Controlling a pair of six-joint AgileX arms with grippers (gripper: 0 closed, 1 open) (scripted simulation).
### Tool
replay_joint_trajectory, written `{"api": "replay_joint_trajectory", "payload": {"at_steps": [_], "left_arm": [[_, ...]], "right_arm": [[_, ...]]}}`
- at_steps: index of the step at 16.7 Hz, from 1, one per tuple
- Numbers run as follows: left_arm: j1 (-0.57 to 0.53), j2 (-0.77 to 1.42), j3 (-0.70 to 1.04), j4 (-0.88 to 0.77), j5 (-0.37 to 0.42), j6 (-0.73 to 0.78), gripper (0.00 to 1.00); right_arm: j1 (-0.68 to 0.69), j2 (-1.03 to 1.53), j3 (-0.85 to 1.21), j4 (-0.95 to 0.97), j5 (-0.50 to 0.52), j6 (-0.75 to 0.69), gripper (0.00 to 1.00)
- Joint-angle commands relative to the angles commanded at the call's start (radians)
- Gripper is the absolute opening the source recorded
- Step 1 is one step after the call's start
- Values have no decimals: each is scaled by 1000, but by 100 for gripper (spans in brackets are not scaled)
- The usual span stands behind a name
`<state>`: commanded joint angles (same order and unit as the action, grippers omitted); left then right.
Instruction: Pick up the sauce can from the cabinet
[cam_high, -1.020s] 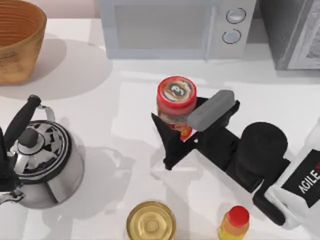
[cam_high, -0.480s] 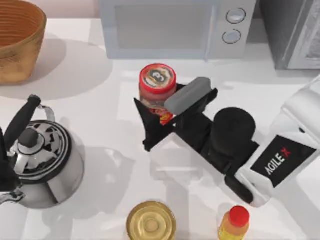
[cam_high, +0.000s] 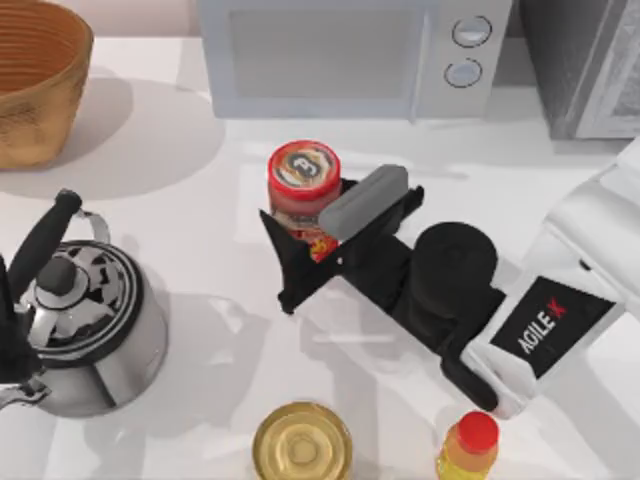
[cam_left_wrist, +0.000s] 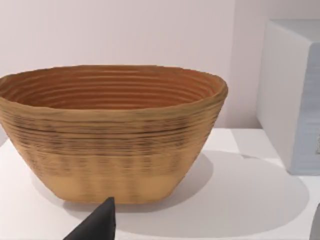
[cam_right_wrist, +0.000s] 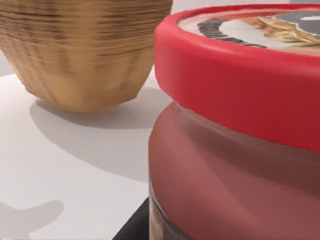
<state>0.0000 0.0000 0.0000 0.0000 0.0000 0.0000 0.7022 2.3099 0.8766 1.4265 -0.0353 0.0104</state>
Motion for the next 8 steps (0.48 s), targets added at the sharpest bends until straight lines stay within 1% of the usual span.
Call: {"api": "replay_joint_trajectory", "payload": {"at_steps": [8], "left_arm": [[0,0,0,0,0,0,100]], "right_arm": [[0,0,0,0,0,0,75]]}}
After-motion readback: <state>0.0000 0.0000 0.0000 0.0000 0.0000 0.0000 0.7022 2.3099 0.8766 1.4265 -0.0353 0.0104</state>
